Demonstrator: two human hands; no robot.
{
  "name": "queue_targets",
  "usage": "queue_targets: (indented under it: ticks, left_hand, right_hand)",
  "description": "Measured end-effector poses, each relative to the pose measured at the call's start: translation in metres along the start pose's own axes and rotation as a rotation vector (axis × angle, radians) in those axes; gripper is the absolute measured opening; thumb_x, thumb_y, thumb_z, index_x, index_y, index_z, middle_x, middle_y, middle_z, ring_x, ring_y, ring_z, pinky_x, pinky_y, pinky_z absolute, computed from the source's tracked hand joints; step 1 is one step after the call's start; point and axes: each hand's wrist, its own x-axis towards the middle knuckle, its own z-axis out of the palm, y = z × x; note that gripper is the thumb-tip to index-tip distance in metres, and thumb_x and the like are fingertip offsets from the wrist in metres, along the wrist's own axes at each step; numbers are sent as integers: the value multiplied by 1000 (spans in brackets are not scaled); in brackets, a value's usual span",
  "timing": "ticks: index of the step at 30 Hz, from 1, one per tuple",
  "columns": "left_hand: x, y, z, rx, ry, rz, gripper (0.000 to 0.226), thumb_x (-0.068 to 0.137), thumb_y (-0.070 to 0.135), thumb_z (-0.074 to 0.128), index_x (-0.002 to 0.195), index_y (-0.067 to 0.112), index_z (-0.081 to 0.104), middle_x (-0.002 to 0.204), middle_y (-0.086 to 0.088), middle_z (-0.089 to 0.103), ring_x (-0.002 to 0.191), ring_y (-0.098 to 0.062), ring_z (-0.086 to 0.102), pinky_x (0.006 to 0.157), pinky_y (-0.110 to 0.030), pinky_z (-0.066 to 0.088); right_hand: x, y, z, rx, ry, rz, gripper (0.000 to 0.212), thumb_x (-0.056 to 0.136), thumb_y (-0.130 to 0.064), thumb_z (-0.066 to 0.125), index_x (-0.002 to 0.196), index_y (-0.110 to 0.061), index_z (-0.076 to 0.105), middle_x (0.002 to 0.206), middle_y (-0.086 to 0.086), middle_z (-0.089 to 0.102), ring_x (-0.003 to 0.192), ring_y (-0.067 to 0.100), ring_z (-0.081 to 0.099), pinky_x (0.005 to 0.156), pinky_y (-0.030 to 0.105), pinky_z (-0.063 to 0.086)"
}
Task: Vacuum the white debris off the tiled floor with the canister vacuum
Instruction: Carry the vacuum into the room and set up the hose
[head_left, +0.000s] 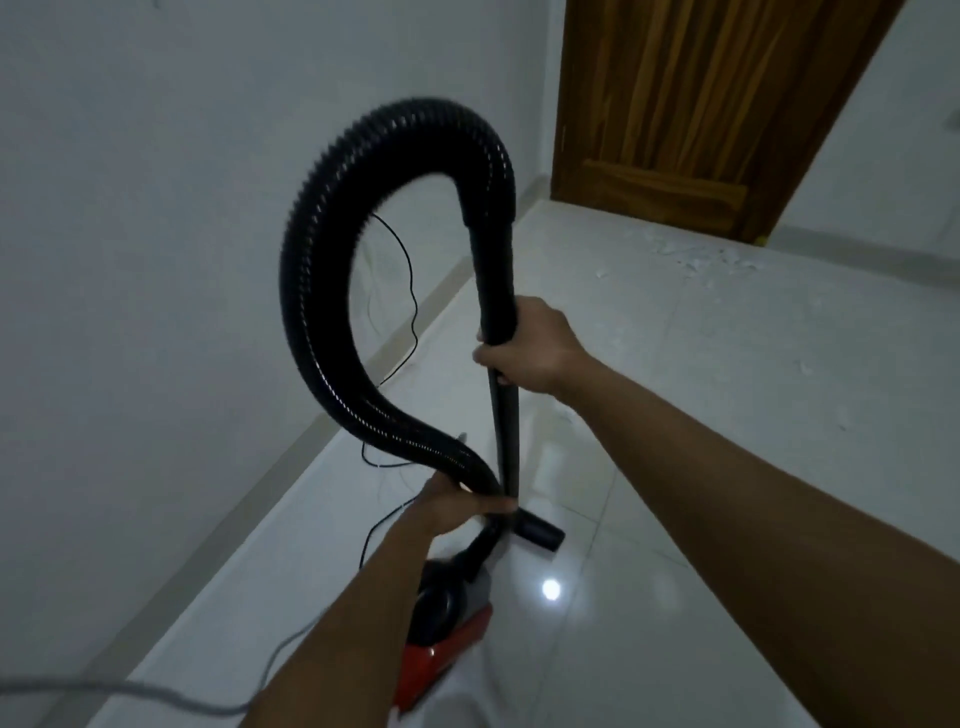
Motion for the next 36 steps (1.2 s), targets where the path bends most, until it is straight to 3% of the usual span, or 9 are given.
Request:
queue_targets:
  ticks: [3,8,15,17,20,22,25,29,36]
  left_hand:
    - [-47,3,-33,179,-29,-137,150,39,54,95,158,29,7,149,6,41,133,-15,43,112,-38,38]
    - [-122,52,-72,2,-46,-40,70,87,-21,41,152,4,32,134,-28,54,95,-31,55,75,-22,54]
    - [-171,158,-85,-289,43,-270,40,104,6,38,142,-6,40,136,-13,48,75,-14,49,70,-25,50]
    - [-177,181,-93,39,-79,-317,31,98,19,58,123,0,58,114,-15,63,78,-14,53,89,-30,52]
    - [-150,182,-124,286,-190,-370,24,97,17,59,117,4,62,106,-9,64,88,-22,61,78,-31,57]
    - [-132,192,-137,99,-98,-327,20,96,11,57,113,4,63,126,-19,63,102,-34,65,87,-47,57]
    - [-105,203,-149,71,107,-250,11,95,11,57,98,12,68,99,-9,69,75,-19,64,64,-26,56]
    - [-84,217,-168,244,316,-187,25,91,22,54,101,23,76,108,1,72,102,-23,65,91,-26,48]
    - [-70,245,-213,-342,222,-401,22,95,30,58,108,14,65,113,-1,68,92,-20,63,80,-33,46]
  right_hand:
    - [-21,-15,-30,-6,-23,51,21,82,-6,77,100,-13,71,85,-5,67,90,21,69,79,32,60]
    - [-54,-35,-54,-103,-159,134,20,87,-5,72,101,-18,69,91,-7,66,87,15,64,62,11,39]
    - [-63,-49,-76,-89,-85,191,22,89,-2,67,97,-22,63,97,-4,67,84,14,60,61,11,38]
    - [-58,-51,-81,-103,-107,183,25,88,-1,67,96,-24,62,96,-7,66,85,13,60,62,12,38]
    - [-51,-54,-75,-136,-135,159,29,85,1,66,95,-26,63,87,-17,61,86,12,60,67,14,41]
    - [-46,-55,-65,-147,-145,136,27,84,3,66,99,-20,68,91,-11,67,90,16,64,77,25,51]
    - [-41,-58,-51,-163,-189,95,27,85,4,65,104,-15,68,95,-1,71,90,22,67,84,38,56]
    - [-27,-64,-42,-171,-179,20,24,85,2,66,105,-11,69,93,5,75,87,23,70,79,39,56]
    - [5,-82,-39,-203,-242,-34,19,84,6,68,97,-8,69,91,7,74,87,24,69,79,37,56]
